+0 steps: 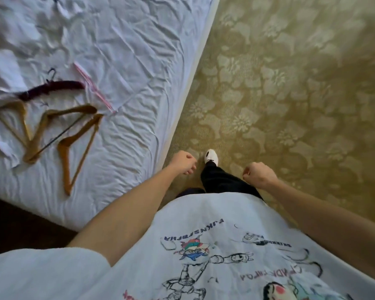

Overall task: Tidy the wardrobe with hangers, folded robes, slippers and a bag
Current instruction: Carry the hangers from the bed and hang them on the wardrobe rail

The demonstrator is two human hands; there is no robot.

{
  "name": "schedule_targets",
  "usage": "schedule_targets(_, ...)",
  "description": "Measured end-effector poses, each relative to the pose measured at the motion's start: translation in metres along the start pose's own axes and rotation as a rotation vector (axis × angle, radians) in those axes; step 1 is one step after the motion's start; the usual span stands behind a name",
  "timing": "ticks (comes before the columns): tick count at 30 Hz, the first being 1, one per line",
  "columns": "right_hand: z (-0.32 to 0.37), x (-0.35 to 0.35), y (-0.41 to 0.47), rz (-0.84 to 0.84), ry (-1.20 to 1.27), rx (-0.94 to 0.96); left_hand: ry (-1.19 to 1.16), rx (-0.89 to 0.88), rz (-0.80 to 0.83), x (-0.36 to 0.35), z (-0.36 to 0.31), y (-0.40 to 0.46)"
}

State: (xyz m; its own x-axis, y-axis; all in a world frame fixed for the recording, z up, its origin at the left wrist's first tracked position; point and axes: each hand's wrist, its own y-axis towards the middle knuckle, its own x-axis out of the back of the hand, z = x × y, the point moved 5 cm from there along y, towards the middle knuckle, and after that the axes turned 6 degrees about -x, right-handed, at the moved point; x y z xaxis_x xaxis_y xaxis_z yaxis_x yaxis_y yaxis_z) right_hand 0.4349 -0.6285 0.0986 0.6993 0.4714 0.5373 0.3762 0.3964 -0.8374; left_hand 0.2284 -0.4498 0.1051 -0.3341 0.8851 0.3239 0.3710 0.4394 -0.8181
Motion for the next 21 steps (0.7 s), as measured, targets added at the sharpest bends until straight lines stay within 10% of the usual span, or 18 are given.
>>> schedule_targets(21,0.376,0.33,0.21,-0.023,-0.547,0.611,-0.533,0.401,-0.297,0.233,-0.047,0.164)
